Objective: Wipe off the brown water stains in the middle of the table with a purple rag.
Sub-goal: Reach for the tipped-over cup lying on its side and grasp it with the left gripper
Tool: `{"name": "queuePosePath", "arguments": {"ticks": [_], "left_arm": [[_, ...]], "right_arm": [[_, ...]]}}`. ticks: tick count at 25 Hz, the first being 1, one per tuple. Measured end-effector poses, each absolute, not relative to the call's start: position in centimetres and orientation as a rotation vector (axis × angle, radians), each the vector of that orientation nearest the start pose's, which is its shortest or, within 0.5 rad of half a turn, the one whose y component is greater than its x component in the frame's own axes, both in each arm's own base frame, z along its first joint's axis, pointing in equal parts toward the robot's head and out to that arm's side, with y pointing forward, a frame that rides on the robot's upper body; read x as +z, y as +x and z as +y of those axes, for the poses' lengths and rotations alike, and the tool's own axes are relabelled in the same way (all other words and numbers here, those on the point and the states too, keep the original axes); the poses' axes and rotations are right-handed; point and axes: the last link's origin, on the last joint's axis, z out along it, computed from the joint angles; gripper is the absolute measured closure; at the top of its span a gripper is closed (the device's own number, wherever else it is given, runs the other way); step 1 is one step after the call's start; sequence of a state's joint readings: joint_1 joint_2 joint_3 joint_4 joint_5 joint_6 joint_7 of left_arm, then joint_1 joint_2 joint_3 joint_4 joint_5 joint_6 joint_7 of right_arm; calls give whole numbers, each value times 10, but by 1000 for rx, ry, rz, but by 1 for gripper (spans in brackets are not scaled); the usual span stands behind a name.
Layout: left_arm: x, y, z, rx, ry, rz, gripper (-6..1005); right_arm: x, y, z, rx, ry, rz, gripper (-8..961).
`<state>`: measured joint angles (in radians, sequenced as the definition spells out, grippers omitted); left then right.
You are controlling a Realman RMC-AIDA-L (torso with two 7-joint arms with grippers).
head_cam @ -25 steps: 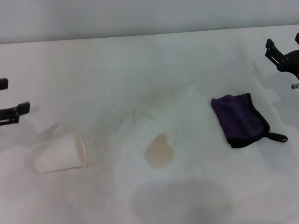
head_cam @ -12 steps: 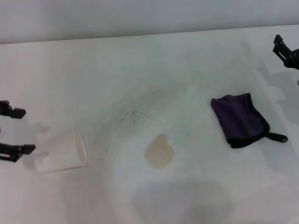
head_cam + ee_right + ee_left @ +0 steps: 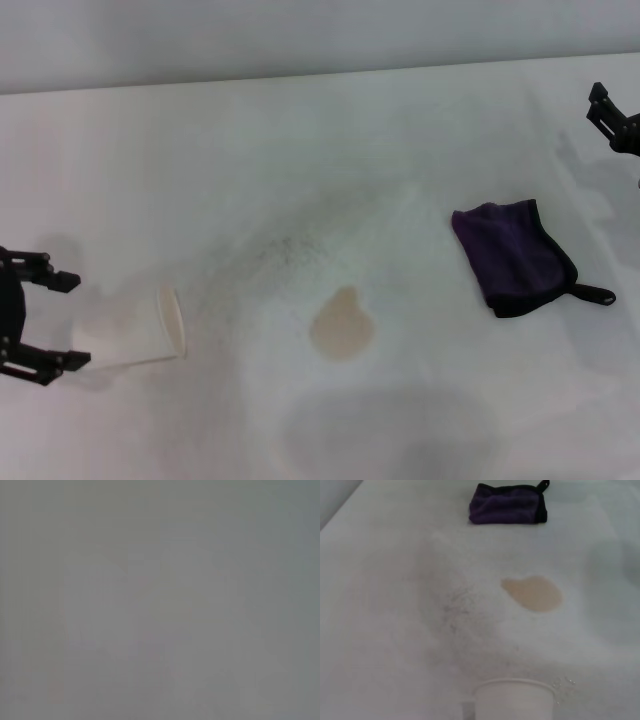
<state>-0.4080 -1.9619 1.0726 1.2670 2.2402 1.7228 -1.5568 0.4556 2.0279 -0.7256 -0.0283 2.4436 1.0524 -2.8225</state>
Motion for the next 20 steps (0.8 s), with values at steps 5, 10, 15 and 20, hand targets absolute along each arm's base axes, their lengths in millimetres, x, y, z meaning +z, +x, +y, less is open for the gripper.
{"name": "queuePosePath", "arguments": {"ticks": [5,10,15,20], "left_arm": [[56,-256,313,204,-2979,-132,131],[47,-259,315,223,-2960,-115,129],[43,-261,316,228,-2944,-122,127],[36,-268,317,246,-2939,-133,127]], "right_arm": [[26,385,330,539,-1542,683,79],[26,385,329,538,-1541,684,79],[26,390,323,528,-1538,690,79],[27,395,317,518,-1531,698,79]]}}
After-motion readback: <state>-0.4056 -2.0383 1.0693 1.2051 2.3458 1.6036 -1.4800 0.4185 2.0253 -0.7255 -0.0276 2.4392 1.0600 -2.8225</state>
